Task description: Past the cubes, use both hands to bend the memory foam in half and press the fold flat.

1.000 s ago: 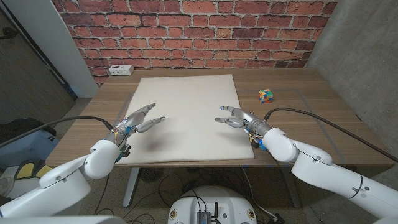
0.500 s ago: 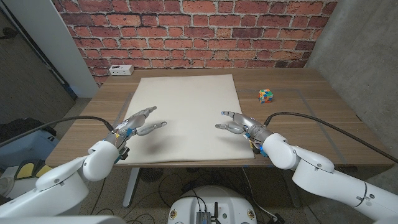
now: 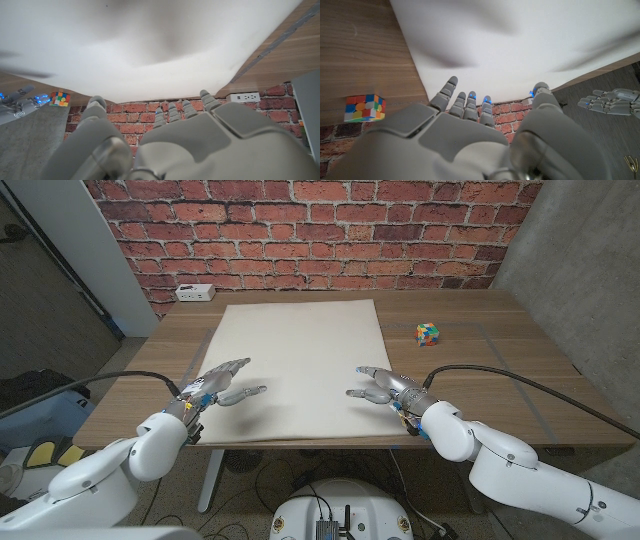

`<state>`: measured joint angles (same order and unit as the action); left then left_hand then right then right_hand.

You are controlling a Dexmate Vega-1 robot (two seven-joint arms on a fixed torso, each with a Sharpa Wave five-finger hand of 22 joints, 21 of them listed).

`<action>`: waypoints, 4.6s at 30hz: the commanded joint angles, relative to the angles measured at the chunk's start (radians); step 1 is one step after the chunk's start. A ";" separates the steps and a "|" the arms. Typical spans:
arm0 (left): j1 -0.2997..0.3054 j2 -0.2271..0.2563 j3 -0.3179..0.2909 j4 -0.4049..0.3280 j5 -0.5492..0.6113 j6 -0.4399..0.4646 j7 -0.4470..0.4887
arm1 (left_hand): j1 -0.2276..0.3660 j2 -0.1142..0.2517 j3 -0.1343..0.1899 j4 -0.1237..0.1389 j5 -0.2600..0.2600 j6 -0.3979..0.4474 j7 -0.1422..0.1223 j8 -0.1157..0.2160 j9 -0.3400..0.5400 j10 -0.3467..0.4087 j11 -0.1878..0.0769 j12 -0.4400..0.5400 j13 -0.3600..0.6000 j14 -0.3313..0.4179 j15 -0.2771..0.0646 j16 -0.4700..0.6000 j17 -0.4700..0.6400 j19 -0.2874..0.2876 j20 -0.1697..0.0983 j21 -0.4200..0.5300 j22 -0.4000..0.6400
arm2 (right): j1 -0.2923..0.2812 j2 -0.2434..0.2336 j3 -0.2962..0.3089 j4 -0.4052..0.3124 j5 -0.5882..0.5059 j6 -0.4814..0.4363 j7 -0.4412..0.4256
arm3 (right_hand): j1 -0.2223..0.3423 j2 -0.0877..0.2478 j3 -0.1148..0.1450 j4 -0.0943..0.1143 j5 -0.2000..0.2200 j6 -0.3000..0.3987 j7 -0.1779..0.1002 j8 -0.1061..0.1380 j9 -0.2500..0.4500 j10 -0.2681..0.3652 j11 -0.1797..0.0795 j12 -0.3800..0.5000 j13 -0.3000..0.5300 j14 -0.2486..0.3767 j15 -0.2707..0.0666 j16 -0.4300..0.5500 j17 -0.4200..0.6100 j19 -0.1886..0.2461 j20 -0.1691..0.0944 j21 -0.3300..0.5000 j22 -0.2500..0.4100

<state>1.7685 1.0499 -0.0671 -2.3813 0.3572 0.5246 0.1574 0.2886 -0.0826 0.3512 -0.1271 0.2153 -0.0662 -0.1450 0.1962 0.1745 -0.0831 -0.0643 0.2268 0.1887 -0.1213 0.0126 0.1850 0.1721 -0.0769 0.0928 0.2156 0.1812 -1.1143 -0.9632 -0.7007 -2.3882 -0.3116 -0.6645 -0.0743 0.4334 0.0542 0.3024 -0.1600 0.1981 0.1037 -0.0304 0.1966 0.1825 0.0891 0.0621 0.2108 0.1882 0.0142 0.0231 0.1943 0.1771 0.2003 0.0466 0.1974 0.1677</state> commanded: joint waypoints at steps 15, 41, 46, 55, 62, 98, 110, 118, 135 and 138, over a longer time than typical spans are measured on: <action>0.088 -0.035 -0.041 -0.031 0.165 0.013 -0.096 | 0.037 -0.037 -0.006 -0.026 0.021 0.000 -0.009 0.002 0.004 0.008 0.004 -0.003 0.001 0.004 0.003 0.000 0.003 0.024 0.007 0.006 0.001 | 0.012 -0.018 -0.115 -0.098 -0.161 -0.181 0.096 | 0.032 -0.029 0.000 -0.015 0.017 -0.004 -0.015 0.001 0.003 -0.003 -0.018 -0.010 0.003 0.003 -0.002 -0.003 0.003 0.011 -0.001 -0.004 0.002; 0.079 -0.039 -0.031 -0.056 0.273 0.059 -0.216 | 0.143 -0.077 -0.025 -0.048 0.065 -0.051 0.014 -0.010 0.005 -0.027 0.031 -0.020 0.002 -0.030 0.039 -0.008 0.003 0.028 0.038 -0.006 0.000 | 0.059 -0.010 -0.240 -0.124 -0.360 -0.309 0.246 | 0.105 -0.082 -0.001 -0.021 0.043 -0.060 -0.059 -0.012 0.004 -0.053 -0.051 -0.026 0.004 -0.019 -0.009 -0.009 0.004 0.003 0.000 -0.009 0.002; 0.077 -0.040 -0.023 -0.060 0.295 0.069 -0.221 | 0.159 -0.079 -0.028 -0.049 0.072 -0.058 0.018 -0.011 0.005 -0.033 0.033 -0.022 0.002 -0.033 0.045 -0.008 0.003 0.031 0.043 -0.006 0.000 | 0.067 -0.004 -0.268 -0.118 -0.429 -0.326 0.278 | 0.137 -0.098 -0.001 -0.021 0.055 -0.081 -0.075 -0.013 0.005 -0.074 -0.065 -0.028 0.004 -0.030 -0.013 -0.010 0.004 0.001 0.001 -0.009 0.002; 0.079 -0.053 -0.031 -0.059 0.304 0.052 -0.225 | 0.189 -0.082 -0.032 -0.050 0.086 -0.064 0.021 -0.010 0.006 -0.033 0.031 -0.021 0.003 -0.036 0.047 -0.006 0.003 0.040 0.044 -0.005 -0.001 | 0.071 0.024 -0.310 -0.095 -0.584 -0.344 0.366 | 0.193 -0.121 0.002 -0.021 0.077 -0.116 -0.099 -0.013 0.006 -0.128 -0.085 -0.034 0.005 -0.057 -0.014 -0.013 0.005 -0.005 0.002 -0.010 0.003; 0.083 -0.066 -0.043 -0.057 0.308 0.035 -0.230 | 0.213 -0.083 -0.035 -0.050 0.098 -0.065 0.025 -0.007 0.006 -0.030 0.030 -0.019 0.003 -0.032 0.045 -0.004 0.003 0.050 0.043 -0.003 -0.001 | 0.061 0.056 -0.315 -0.069 -0.698 -0.339 0.458 | 0.231 -0.132 0.005 -0.021 0.092 -0.136 -0.123 -0.013 0.006 -0.151 -0.100 -0.033 0.005 -0.069 -0.016 -0.012 0.006 -0.009 0.001 -0.011 0.003; 0.062 -0.128 -0.074 -0.030 0.291 -0.040 -0.264 | 0.282 -0.090 -0.065 -0.041 0.142 -0.060 0.023 -0.004 0.006 -0.018 0.003 -0.014 0.003 -0.024 0.020 -0.002 0.002 0.067 0.040 -0.005 0.000 | -0.003 0.242 -0.204 0.090 -0.922 -0.218 0.750 | 0.728 -0.047 0.045 -0.011 0.049 0.003 -0.175 -0.002 0.008 -0.045 -0.181 -0.021 0.007 0.061 -0.089 -0.001 0.009 0.102 -0.069 -0.002 0.006; 0.022 -0.110 -0.053 -0.021 0.275 -0.030 -0.286 | 0.287 -0.088 -0.073 -0.037 0.150 -0.058 0.022 -0.004 0.006 -0.018 -0.001 -0.015 0.003 -0.024 0.017 -0.002 0.002 0.069 0.039 -0.006 0.000 | 0.001 0.308 -0.166 0.144 -1.058 -0.218 0.962 | 0.762 -0.023 0.115 -0.005 0.047 -0.023 -0.166 0.011 0.012 -0.138 -0.142 -0.007 0.009 -0.041 -0.020 0.015 0.026 -0.008 0.015 0.000 0.004; 0.011 -0.101 -0.048 -0.029 0.260 -0.016 -0.294 | 0.290 -0.088 -0.079 -0.034 0.155 -0.059 0.021 -0.005 0.006 -0.018 0.000 -0.015 0.003 -0.025 0.014 -0.003 0.002 0.070 0.039 -0.006 0.001 | -0.077 0.306 -0.109 0.176 -0.991 -0.144 0.693 | 0.800 -0.001 0.172 0.001 -0.011 0.373 -0.119 0.088 0.007 0.253 -0.152 0.090 0.015 0.391 -0.213 0.169 0.069 0.325 -0.107 0.097 0.017; 0.029 -0.103 -0.094 -0.030 0.150 -0.126 -0.301 | 0.294 -0.090 -0.103 -0.026 0.168 -0.070 0.024 -0.010 0.006 -0.027 0.001 -0.018 0.003 -0.031 0.015 -0.005 0.002 0.060 0.039 -0.013 0.001 | -0.141 0.284 -0.041 0.149 -0.758 -0.077 0.325 | 0.657 0.102 -0.029 0.089 -0.014 0.928 -0.019 0.170 0.011 0.805 -0.096 0.291 0.070 0.781 -0.224 0.513 0.359 0.376 -0.088 0.150 0.032; 0.038 -0.105 -0.098 -0.034 0.152 -0.141 -0.301 | 0.294 -0.091 -0.107 -0.026 0.170 -0.070 0.024 -0.010 0.006 -0.028 0.004 -0.019 0.004 -0.031 0.017 -0.005 0.002 0.059 0.041 -0.013 0.001 | -0.144 0.287 -0.037 0.143 -0.726 -0.078 0.289 | 0.651 0.115 -0.044 0.086 -0.009 0.954 0.016 0.162 0.015 0.855 -0.075 0.329 0.093 0.795 -0.208 0.574 0.433 0.386 -0.073 0.162 0.036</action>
<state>1.7851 0.9525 -0.1321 -2.4107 0.5635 0.4617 -0.1439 0.5757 -0.1718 0.2503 -0.1531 0.3779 -0.1256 -0.1211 0.1878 0.1791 -0.1048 -0.0607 0.2073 0.1884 -0.1462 0.0268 0.1771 0.1724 -0.0109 0.1302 0.2030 0.1818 -1.2326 -0.6775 -0.7678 -2.2250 -1.2795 -0.7678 0.5828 1.0916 0.1587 0.2678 -0.0726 0.1818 0.5266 -0.3551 0.3569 0.1829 0.4219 -0.2344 0.3981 0.1937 0.3861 -0.1232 0.4886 0.2019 0.5120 -0.1033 0.3459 0.1691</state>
